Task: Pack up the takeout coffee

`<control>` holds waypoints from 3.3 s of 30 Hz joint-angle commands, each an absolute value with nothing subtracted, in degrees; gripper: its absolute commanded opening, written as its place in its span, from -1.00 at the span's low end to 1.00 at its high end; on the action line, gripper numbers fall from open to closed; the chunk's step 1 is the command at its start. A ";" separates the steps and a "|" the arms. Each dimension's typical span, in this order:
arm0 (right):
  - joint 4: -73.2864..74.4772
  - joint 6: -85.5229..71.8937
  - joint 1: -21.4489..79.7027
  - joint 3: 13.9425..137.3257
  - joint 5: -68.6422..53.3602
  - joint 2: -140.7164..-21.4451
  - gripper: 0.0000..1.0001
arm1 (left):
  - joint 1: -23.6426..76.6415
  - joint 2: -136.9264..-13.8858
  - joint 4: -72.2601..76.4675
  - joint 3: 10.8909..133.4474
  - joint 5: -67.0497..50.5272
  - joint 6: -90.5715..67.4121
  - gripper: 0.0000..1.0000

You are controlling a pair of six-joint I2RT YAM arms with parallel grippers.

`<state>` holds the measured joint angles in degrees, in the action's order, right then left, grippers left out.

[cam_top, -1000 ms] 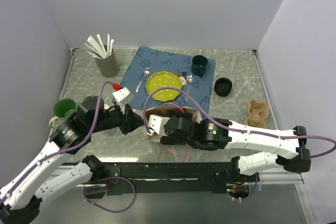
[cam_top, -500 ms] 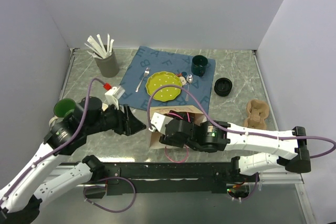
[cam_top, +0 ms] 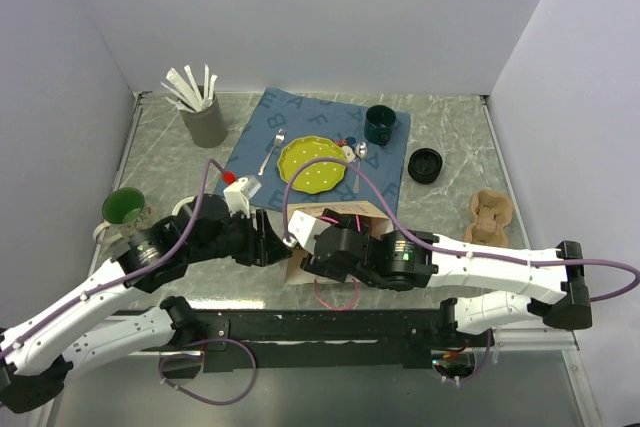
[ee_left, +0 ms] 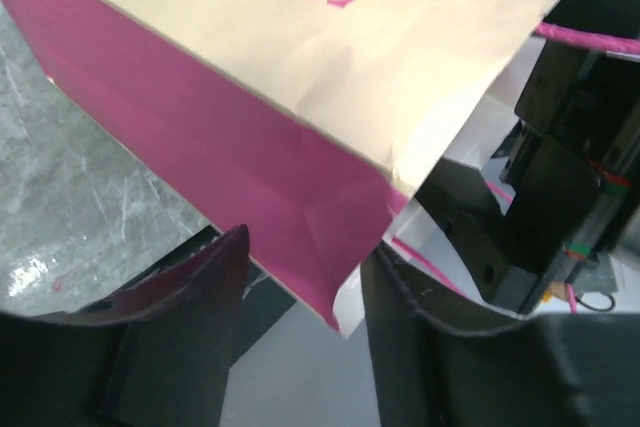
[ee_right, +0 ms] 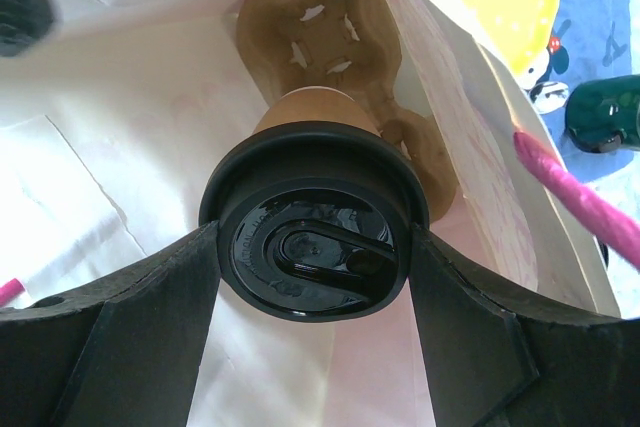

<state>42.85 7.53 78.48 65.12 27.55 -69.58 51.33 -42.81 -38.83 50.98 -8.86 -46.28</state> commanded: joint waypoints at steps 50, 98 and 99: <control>27.16 45.96 63.90 54.58 20.74 -66.62 -0.10 | 52.56 -38.50 -26.45 42.80 -11.52 -33.31 -0.98; 17.14 48.34 61.09 48.16 13.89 -69.35 -0.11 | 52.56 -35.24 -27.77 41.04 -12.83 -32.08 -0.98; 16.88 47.99 61.08 48.08 13.71 -69.35 -0.11 | 52.56 -35.16 -27.77 41.04 -12.75 -32.17 -0.98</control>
<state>21.47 49.32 61.71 48.51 13.26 -69.30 52.38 -35.70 -28.42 40.75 -11.97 -32.18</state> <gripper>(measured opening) 0.767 0.021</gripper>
